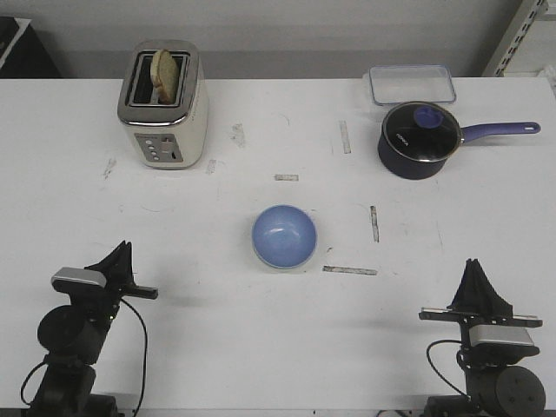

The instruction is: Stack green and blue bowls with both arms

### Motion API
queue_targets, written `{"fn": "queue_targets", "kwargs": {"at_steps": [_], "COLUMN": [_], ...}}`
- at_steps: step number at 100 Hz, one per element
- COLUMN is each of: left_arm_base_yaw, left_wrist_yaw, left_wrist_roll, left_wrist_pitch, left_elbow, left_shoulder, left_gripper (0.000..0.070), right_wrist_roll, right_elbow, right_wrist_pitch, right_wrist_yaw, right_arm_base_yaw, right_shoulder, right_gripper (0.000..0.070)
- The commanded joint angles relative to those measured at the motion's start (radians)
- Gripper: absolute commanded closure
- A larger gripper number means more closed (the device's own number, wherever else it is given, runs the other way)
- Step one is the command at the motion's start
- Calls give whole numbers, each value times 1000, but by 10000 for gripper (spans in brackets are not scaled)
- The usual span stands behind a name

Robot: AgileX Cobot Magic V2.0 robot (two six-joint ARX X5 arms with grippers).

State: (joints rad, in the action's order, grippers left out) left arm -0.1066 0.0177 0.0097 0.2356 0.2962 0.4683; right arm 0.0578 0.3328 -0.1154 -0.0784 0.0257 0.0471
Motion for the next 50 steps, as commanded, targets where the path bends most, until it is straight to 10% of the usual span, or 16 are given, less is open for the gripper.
{"fn": "queue_targets", "kwargs": {"at_steps": [1,50], "left_arm_base_yaw": [1,1], "left_wrist_yaw": [0,2], "left_wrist_roll": [5,5], "left_wrist_pitch": [13,13], "left_elbow": [7,7], "left_shoulder": [-31,-246], "left_gripper": [699,699], "right_wrist_roll": [12,12], "right_elbow": [0,0], "right_wrist_pitch": [10,10], "right_wrist_yaw": [0,0], "right_arm_base_yaw": [1,1], "right_shoulder": [-3,-3], "right_gripper": [686,686]}}
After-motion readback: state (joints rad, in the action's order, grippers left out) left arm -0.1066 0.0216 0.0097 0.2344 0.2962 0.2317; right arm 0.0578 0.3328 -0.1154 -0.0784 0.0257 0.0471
